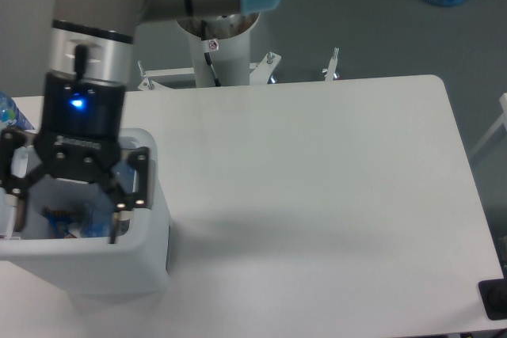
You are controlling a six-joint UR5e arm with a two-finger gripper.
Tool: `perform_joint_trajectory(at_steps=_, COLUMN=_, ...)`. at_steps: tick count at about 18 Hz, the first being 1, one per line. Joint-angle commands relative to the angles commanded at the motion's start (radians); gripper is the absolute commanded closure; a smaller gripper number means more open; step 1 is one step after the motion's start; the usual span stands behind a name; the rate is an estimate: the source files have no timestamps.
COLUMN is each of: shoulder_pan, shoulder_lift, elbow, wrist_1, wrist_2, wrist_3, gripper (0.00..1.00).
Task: Place the trash in the trash can
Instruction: 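Open the gripper to release the bottle into the bin, raise gripper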
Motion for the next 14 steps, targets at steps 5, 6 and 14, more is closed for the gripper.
perform_joint_trajectory(at_steps=5, shoulder_pan=0.092, shoulder_lift=0.023, elbow=0.005, wrist_1=-0.011, wrist_2=0.186, wrist_3=0.229, gripper=0.0)
perform_joint_trajectory(at_steps=6, shoulder_pan=0.106, shoulder_lift=0.025, elbow=0.005, wrist_1=-0.02, wrist_2=0.201, wrist_3=0.281, gripper=0.0)
perform_joint_trajectory(at_steps=14, shoulder_pan=0.166, shoulder_lift=0.069, elbow=-0.006, wrist_1=-0.268, wrist_2=0.403, wrist_3=0.658, gripper=0.0)
